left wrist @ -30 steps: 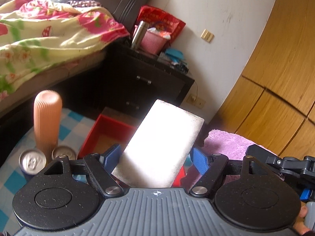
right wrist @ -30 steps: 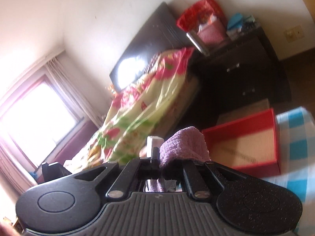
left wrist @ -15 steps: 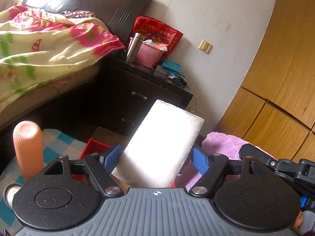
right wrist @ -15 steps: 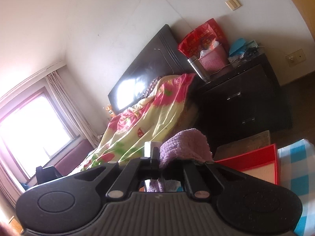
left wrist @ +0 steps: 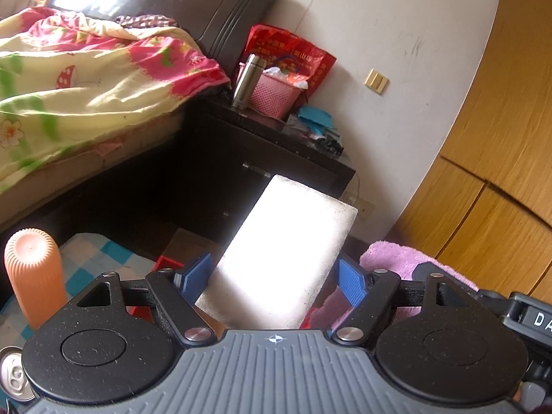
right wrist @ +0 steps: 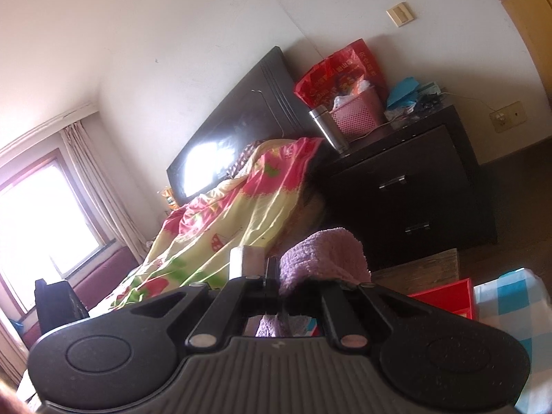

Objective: Organize soft objects

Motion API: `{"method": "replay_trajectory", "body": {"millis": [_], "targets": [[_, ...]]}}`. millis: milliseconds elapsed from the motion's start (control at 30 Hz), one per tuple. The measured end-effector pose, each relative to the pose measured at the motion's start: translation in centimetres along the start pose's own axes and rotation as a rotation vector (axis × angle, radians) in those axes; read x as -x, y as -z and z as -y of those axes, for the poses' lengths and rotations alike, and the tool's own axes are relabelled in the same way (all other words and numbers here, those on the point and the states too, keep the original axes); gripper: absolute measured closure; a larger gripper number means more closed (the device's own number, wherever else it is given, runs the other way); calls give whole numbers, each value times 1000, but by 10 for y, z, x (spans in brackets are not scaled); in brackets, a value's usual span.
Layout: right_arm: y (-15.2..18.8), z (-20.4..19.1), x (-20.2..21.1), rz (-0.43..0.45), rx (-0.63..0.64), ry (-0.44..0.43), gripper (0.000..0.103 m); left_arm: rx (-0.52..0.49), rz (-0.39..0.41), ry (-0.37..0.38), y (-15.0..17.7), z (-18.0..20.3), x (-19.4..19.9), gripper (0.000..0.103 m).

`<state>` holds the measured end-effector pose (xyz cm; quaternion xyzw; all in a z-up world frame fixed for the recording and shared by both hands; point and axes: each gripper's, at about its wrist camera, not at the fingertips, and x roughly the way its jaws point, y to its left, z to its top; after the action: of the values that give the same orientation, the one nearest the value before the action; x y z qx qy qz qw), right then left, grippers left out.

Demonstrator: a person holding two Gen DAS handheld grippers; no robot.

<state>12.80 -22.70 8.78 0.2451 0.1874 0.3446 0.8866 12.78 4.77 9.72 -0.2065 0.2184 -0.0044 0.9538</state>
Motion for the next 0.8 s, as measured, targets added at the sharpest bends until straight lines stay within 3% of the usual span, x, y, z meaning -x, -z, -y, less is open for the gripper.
{"method": "replay_trajectory", "body": {"millis": [800], "targets": [[26, 69, -84, -165, 1, 172, 103, -25, -223, -187, 36, -30, -101, 25]]}}
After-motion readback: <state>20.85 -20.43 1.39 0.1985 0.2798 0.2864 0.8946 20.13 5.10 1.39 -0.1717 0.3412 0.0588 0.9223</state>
